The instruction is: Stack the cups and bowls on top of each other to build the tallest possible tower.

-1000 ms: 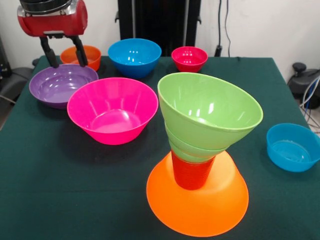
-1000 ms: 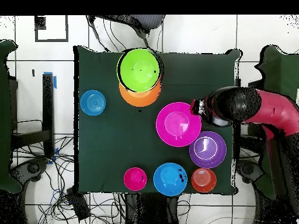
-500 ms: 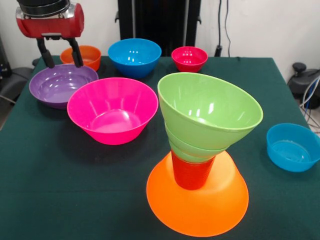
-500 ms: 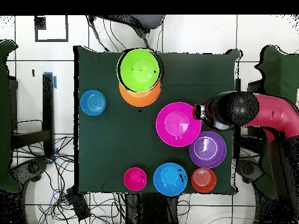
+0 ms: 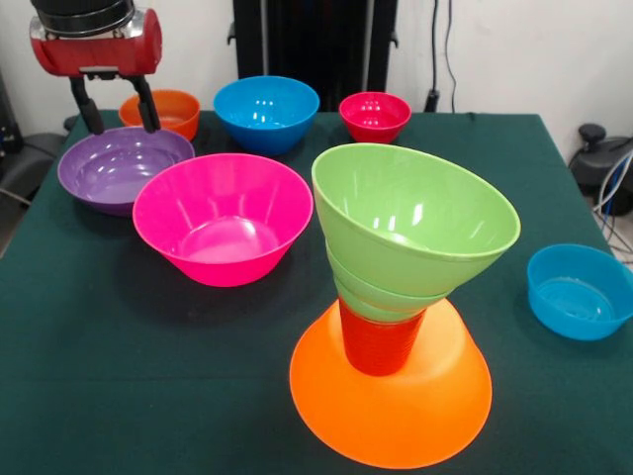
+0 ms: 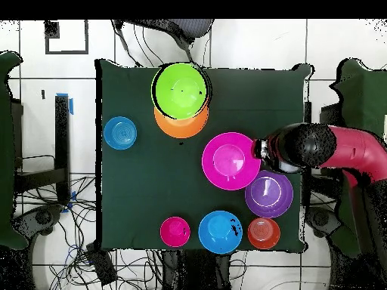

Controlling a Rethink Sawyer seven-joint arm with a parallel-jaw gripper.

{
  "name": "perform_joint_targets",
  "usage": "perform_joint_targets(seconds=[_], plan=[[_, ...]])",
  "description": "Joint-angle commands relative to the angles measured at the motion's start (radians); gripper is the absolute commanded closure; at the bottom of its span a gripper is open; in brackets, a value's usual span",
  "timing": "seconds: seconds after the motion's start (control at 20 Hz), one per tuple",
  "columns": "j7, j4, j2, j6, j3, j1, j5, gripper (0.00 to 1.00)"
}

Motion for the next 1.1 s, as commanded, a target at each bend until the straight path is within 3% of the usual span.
perform_joint_targets(seconds=[0.05, 1.1], plan=[[-0.322, 0.062, 0.076, -0.027, 0.043, -0.002, -0.089, 0.00], [-0.304, 0.056, 0.080, -0.015, 0.054, -0.003, -0.112, 0.00]])
